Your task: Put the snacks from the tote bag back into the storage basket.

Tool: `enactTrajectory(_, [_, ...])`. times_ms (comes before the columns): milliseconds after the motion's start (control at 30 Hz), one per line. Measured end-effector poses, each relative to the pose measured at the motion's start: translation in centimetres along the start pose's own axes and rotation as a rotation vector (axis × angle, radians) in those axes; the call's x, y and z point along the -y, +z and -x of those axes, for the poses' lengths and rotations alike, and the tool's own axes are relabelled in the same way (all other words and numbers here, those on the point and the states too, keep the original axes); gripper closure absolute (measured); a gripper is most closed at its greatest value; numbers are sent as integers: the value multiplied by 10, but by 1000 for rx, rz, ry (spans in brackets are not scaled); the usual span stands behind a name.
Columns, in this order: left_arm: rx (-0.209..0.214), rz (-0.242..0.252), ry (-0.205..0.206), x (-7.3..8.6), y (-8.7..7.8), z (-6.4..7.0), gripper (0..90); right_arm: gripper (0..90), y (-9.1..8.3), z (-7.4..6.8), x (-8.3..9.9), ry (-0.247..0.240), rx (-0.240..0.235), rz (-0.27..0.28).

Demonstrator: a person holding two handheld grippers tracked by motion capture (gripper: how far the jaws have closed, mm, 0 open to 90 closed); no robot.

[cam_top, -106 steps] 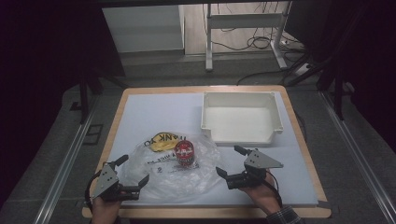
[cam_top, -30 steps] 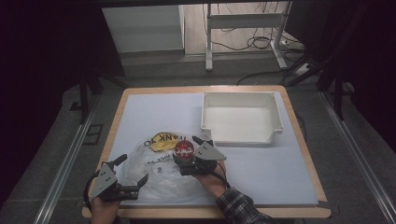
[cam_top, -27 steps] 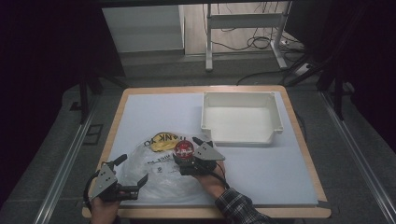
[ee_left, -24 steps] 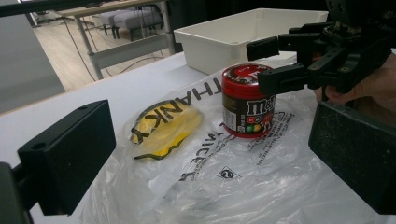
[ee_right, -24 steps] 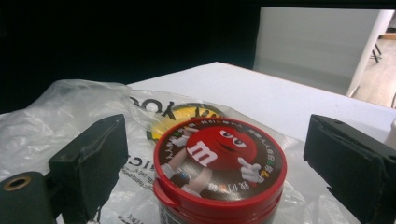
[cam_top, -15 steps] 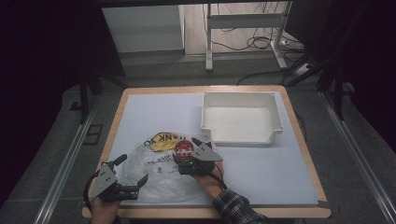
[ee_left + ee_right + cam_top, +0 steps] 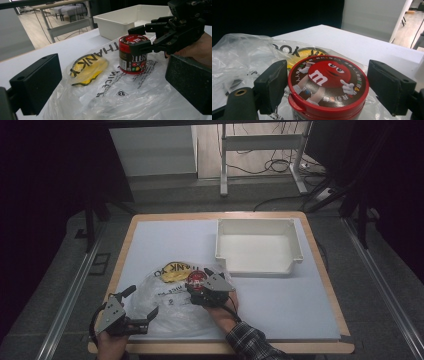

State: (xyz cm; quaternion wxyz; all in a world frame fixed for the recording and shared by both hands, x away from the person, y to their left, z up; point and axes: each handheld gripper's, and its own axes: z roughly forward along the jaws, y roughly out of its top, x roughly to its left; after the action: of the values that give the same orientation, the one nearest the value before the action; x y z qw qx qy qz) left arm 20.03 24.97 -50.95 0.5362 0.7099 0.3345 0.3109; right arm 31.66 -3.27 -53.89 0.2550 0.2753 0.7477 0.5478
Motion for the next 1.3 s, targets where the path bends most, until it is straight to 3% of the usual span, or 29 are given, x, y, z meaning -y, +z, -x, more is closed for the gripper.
enactTrajectory(633, [0, 0, 1, 0, 0, 0, 6, 262, 0, -5, 0, -31, 48, -13])
enactTrajectory(767, [-2, 0, 0, 0, 0, -1, 6, 265, -2, -7, 1, -44, 66, 8])
enactTrajectory(1100, [-4, 1, 0, 0, 0, -1, 6, 266, -6, -7, 1, -36, 60, 34])
enactTrajectory(1300, [-3, 2, -1, 0, -1, -1, 6, 267, -9, -11, -4, -62, 53, 66])
